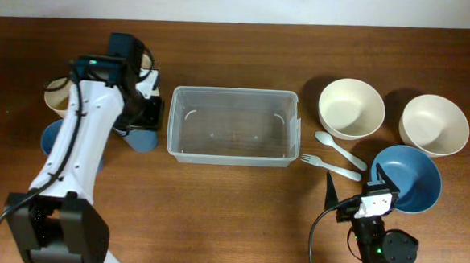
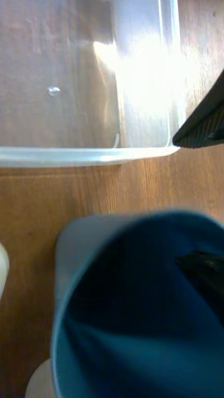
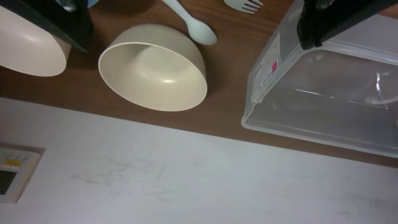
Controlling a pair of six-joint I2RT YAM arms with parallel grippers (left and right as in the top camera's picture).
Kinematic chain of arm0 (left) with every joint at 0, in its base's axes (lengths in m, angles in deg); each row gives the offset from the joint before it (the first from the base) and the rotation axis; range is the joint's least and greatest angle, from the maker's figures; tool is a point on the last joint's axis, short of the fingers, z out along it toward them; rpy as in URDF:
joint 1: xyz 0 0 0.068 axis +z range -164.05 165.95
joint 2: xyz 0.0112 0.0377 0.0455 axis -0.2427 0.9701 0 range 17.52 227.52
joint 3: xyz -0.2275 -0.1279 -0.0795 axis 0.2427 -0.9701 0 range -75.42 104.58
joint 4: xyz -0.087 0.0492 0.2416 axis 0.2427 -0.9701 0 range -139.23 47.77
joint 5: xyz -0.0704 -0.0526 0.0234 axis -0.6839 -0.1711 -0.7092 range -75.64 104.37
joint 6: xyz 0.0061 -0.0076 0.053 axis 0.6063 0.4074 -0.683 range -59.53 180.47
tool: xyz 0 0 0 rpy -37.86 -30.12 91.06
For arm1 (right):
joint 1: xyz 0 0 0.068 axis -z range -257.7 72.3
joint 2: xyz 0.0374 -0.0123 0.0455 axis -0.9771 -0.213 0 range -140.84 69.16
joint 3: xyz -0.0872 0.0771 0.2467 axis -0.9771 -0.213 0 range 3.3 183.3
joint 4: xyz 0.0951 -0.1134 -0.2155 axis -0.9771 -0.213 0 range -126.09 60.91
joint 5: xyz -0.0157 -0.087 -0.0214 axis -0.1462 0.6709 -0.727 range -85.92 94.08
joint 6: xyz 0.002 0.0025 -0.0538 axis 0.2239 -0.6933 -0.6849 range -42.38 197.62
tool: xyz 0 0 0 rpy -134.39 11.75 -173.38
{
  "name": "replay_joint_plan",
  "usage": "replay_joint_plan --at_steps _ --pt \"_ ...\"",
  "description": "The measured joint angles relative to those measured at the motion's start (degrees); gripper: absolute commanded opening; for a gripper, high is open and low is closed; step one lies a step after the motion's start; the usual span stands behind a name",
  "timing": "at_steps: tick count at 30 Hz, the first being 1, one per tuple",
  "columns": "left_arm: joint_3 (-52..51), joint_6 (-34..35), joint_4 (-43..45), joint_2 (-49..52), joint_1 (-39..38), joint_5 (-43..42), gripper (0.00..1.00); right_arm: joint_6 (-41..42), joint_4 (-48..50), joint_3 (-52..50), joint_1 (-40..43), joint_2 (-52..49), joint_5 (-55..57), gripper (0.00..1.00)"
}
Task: Pack container
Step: 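Lower the left gripper and close it on the blue cup, then lift the blue cup and carry it over the container's left end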
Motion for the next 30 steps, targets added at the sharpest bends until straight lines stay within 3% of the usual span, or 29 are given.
replay_joint_plan --at_steps 10,16,21,30 --pt "0.0 1.3 -0.3 4.6 -2.2 4.5 0.47 0.0 0.0 0.0 0.0 0.0 0.0 0.99" --pt "0.0 3.5 -0.3 5.2 -2.2 7.9 0.25 0.0 0.0 0.0 0.0 0.0 0.0 0.99" --pt "0.0 4.2 -0.3 5.2 -2.2 9.0 0.02 0.0 0.0 0.0 0.0 0.0 0.0 0.99" --pt "0.0 5.1 -1.0 5.2 -2.2 9.4 0.01 0.0 0.0 0.0 0.0 0.0 0.0 0.99"
